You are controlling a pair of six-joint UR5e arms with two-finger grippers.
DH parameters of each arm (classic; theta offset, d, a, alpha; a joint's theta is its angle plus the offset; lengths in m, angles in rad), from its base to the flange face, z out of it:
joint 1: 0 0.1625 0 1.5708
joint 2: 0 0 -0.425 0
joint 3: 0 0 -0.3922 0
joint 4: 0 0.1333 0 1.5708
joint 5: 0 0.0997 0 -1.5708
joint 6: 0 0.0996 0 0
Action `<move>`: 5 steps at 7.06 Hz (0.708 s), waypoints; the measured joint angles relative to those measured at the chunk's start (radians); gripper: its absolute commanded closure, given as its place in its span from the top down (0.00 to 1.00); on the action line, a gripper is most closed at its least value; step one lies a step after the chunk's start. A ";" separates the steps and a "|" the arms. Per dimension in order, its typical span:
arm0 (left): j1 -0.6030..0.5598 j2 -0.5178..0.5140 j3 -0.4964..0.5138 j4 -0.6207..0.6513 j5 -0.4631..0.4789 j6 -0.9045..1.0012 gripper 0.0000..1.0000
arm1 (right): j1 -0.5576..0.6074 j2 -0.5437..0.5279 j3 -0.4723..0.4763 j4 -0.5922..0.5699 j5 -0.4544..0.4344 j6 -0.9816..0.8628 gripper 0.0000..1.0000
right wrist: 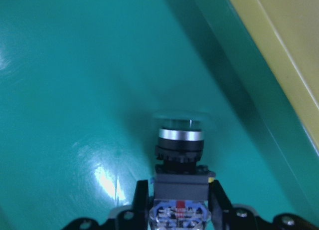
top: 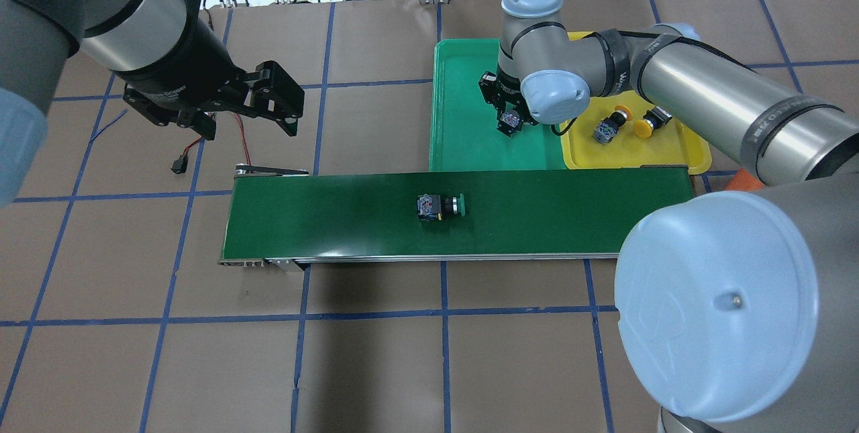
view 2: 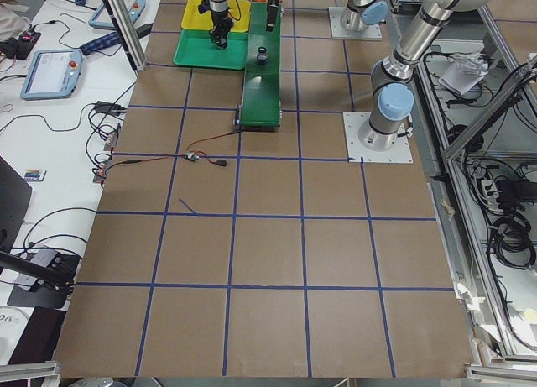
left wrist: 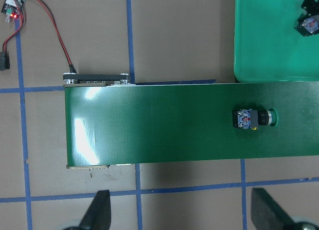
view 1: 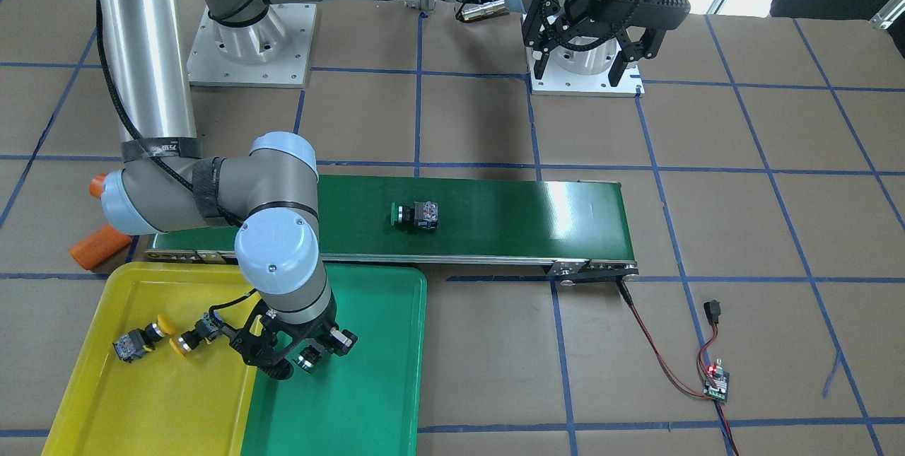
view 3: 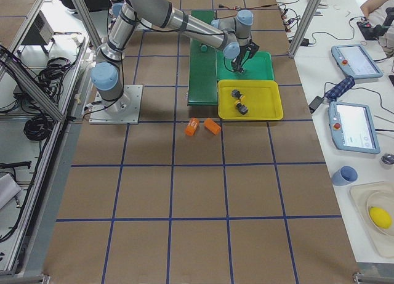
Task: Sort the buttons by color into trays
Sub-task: 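Move the right gripper back over the conveyor toward the other green button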
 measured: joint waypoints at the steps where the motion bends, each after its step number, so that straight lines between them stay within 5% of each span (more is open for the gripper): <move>1: 0.000 -0.001 0.000 0.000 0.000 0.000 1.00 | -0.005 -0.007 -0.001 -0.003 -0.004 -0.025 1.00; 3: 0.000 -0.001 0.001 0.001 0.000 0.000 1.00 | -0.027 -0.061 -0.005 0.009 -0.012 -0.044 1.00; 5: 0.002 -0.001 0.000 0.006 0.001 0.001 1.00 | -0.079 -0.198 0.004 0.200 -0.019 -0.045 1.00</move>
